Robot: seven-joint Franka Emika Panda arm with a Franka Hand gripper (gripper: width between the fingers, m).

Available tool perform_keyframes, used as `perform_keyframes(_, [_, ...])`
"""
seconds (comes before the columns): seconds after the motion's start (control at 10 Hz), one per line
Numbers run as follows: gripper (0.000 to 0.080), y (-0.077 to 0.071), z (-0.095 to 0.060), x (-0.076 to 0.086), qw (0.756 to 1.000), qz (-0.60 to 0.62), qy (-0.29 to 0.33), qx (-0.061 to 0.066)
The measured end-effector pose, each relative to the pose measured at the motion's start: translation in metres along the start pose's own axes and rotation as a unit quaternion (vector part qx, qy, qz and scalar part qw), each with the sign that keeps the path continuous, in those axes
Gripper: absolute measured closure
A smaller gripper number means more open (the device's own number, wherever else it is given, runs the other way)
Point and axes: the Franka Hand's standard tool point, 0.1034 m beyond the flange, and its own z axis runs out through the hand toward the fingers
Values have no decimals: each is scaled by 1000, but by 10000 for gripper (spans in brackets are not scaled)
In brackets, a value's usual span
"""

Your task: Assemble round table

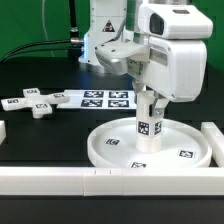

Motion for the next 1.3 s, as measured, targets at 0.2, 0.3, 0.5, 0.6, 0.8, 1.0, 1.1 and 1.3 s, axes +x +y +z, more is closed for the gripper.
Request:
perform_keyframes(0.2, [393, -3, 0, 3, 990, 142, 2, 9])
perform_keyframes(0.3, [392, -3, 0, 2, 982, 190, 2, 13])
perform_keyframes(0.5, [392, -3, 0, 2, 968, 251, 1, 13])
perform_keyframes(0.6, [392, -3, 0, 2, 962, 272, 1, 13])
perform_keyframes(0.8, [392, -3, 0, 2, 937, 349, 0, 13])
perform_keyframes(1.0, [392, -4, 0, 5, 884, 467, 4, 17])
perform_keyframes(1.1, [392, -5, 0, 7, 864, 504, 3, 20])
perform_keyframes(1.3, [392, -7, 0, 6, 802, 596, 8, 35])
